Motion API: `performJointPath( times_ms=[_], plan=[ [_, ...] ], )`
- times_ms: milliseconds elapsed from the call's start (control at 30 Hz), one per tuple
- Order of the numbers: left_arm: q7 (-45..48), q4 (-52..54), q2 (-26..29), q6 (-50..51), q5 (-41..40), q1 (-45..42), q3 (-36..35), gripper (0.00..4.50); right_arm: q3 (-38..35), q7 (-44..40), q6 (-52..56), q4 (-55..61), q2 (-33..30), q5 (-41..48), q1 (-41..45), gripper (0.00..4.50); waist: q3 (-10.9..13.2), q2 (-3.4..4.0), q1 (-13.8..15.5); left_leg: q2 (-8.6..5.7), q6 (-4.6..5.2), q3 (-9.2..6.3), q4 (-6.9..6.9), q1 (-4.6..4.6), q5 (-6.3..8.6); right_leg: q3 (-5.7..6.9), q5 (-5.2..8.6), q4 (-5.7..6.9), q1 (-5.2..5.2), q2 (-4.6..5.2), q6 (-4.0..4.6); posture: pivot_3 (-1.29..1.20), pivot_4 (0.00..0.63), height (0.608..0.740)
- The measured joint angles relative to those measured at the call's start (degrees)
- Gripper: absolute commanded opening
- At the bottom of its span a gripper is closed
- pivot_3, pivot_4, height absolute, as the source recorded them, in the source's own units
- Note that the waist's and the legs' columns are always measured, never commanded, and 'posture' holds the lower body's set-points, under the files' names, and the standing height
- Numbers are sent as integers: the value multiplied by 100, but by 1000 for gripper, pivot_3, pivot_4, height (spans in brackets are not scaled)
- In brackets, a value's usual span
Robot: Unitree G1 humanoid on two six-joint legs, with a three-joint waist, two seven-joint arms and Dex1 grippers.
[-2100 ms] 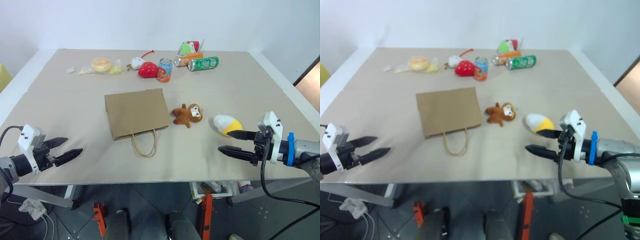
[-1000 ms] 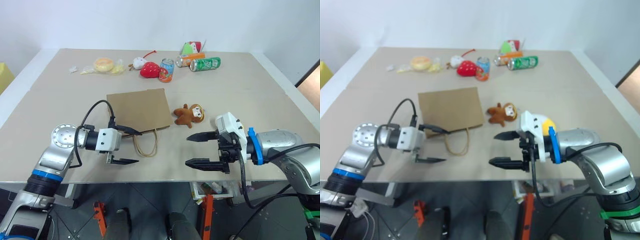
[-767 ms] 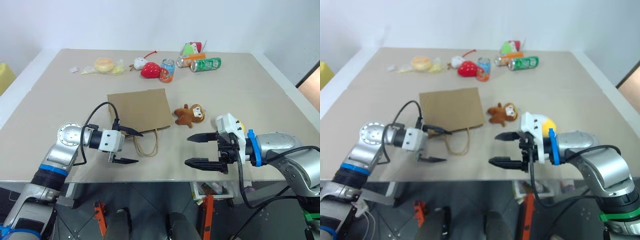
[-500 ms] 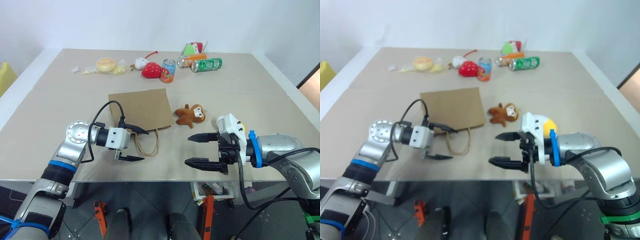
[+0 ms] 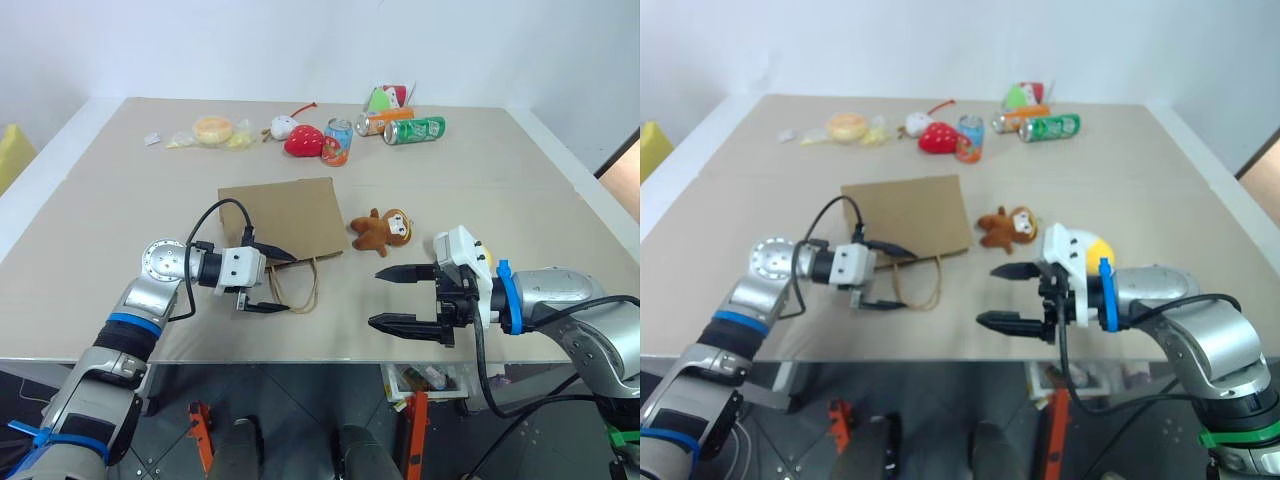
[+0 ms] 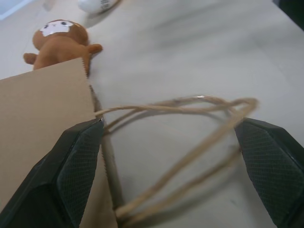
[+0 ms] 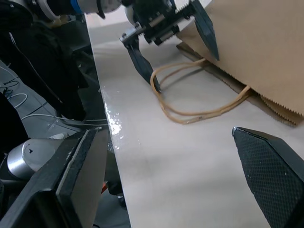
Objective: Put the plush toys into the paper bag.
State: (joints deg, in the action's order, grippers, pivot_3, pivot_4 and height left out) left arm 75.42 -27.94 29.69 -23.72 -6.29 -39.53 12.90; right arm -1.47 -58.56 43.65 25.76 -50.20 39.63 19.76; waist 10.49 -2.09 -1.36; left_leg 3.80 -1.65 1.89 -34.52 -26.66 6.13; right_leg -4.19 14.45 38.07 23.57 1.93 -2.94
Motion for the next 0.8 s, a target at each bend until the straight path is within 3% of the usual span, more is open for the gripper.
performJointPath(
  times_ms=[33,67,100,400,600,800],
  plan=[
    [-6,-16,0,0,1,-16,0,4464,0,0,0,0,1,-2,5,4500,0,0,0,0,0,-1,0,0,0,0,0,0,0,-1,0,0,150,740],
    [-9,-29,-1,0,3,-21,0,3930,0,1,-1,0,2,-5,7,4500,0,0,0,0,0,-1,0,0,0,0,0,0,-1,-1,0,0,150,740],
    [-8,-42,-6,0,3,-21,1,3701,0,2,-1,0,2,-5,7,4500,0,0,0,0,0,-2,0,0,0,0,0,0,-1,-1,0,0,150,740],
    [214,-69,-13,68,-112,-8,2,115,0,26,-1,1,10,-5,-10,4500,0,0,0,0,0,-4,0,0,0,0,1,0,-3,-1,0,0,150,740],
    [264,-55,-49,413,-341,-12,-58,41,0,22,-1,0,10,-4,-9,4500,0,0,0,0,0,-6,0,0,0,1,2,0,-4,-2,-1,0,150,740],
    [-137,646,-341,2273,-1289,-234,-538,41,0,53,-16,-9,63,-26,-1,4500,0,0,0,-2,0,-23,-4,0,0,4,3,0,-13,-9,-6,0,150,740]
  ],
)
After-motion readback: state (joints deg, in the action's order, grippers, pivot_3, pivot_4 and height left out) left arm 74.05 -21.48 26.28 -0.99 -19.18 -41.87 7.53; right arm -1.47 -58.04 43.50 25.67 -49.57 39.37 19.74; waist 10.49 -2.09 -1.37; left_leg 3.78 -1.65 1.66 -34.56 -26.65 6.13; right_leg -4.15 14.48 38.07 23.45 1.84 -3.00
